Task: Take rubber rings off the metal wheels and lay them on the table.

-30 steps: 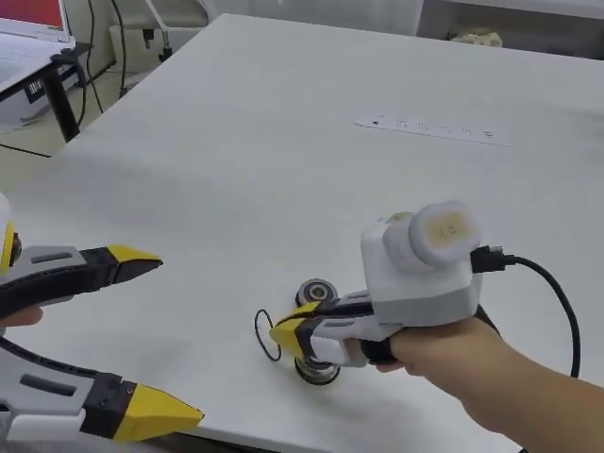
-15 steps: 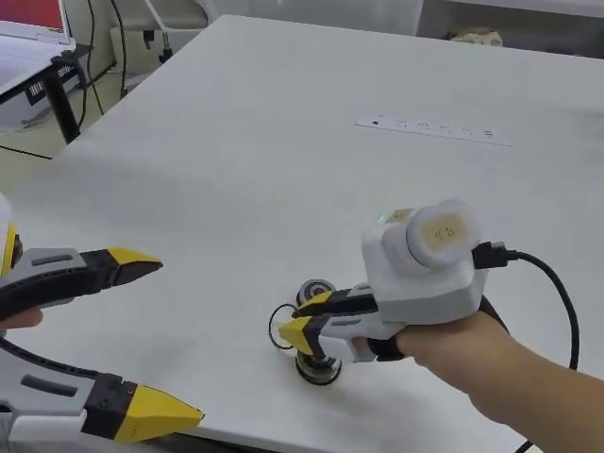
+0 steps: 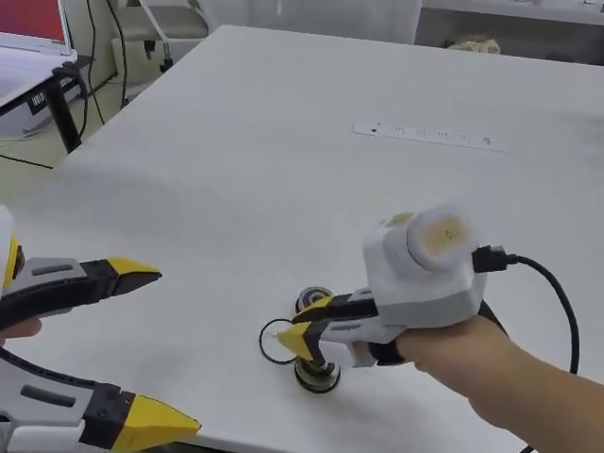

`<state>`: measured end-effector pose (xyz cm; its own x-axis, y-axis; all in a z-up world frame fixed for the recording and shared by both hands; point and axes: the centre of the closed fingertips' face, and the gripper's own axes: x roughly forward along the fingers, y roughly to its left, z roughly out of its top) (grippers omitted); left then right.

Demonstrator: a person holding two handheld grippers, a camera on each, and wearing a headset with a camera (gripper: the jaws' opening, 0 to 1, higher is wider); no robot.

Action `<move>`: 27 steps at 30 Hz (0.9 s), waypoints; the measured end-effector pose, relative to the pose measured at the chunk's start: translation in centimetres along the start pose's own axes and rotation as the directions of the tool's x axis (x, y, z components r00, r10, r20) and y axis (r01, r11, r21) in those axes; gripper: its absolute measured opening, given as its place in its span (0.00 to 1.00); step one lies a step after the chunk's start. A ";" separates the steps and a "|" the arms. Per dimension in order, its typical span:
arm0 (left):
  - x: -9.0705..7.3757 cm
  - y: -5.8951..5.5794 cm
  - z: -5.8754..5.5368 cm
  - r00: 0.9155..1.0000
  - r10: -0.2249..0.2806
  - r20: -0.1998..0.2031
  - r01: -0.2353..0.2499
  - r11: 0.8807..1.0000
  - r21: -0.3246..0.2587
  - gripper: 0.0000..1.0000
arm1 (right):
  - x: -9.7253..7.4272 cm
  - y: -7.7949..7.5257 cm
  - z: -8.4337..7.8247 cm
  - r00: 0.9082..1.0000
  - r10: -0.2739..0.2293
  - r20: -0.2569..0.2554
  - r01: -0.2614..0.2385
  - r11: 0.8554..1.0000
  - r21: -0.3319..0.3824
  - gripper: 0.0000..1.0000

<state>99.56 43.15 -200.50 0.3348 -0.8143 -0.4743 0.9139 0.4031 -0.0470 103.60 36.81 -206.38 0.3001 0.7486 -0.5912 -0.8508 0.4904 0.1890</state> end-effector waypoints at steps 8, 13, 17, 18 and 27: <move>0.0 0.0 -0.1 1.000 -0.003 -0.009 0.003 1.000 0.006 0.89 | -0.5 -0.3 0.6 1.000 -0.007 0.015 0.007 0.999 -0.039 0.16; 0.0 -0.4 0.1 0.999 -0.021 -0.031 0.023 0.999 0.045 0.89 | -1.9 -1.2 1.8 0.997 -0.020 0.072 0.020 1.000 -0.002 0.16; 0.0 -0.4 1.0 0.999 -0.031 -0.026 0.033 0.997 0.063 0.90 | -3.0 -1.7 2.5 0.994 -0.021 0.103 0.022 1.000 -0.006 0.16; 0.0 -0.4 1.3 0.999 -0.032 -0.024 0.034 0.997 0.071 0.90 | -3.4 -1.7 2.7 0.993 -0.020 0.112 0.021 1.000 -0.015 0.16; 0.5 -0.3 4.3 0.998 -0.056 -0.006 0.056 0.989 0.139 0.89 | -5.6 -1.5 2.8 0.992 0.017 0.125 -0.005 0.995 -0.097 0.17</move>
<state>100.46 40.82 -196.95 0.2817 -0.8328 -0.4766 0.9543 0.2947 0.0492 104.44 33.13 -201.21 0.3370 0.8071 -0.4847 -0.8901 0.4409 0.1154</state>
